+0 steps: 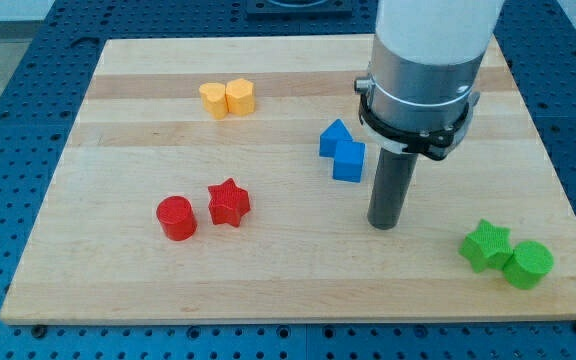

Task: Move the blue cube to the right of the blue triangle

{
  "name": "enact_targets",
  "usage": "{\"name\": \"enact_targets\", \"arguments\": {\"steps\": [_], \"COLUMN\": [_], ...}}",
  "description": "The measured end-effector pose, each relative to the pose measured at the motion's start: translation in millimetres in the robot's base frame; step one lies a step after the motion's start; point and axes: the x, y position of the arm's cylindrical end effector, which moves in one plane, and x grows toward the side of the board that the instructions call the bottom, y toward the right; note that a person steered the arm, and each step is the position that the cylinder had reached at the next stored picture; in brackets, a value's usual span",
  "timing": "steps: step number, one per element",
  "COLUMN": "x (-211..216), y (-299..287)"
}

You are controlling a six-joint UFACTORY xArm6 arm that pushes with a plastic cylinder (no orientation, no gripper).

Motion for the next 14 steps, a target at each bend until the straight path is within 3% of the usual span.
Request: {"name": "enact_targets", "arguments": {"steps": [2,6,7,9,11,14], "x": [6.8,-82.3,-82.1,-47.7,-77.0,-95.7], "y": [-52.6,-1.2,0.7,-68.4,-29.6,-21.2]}}
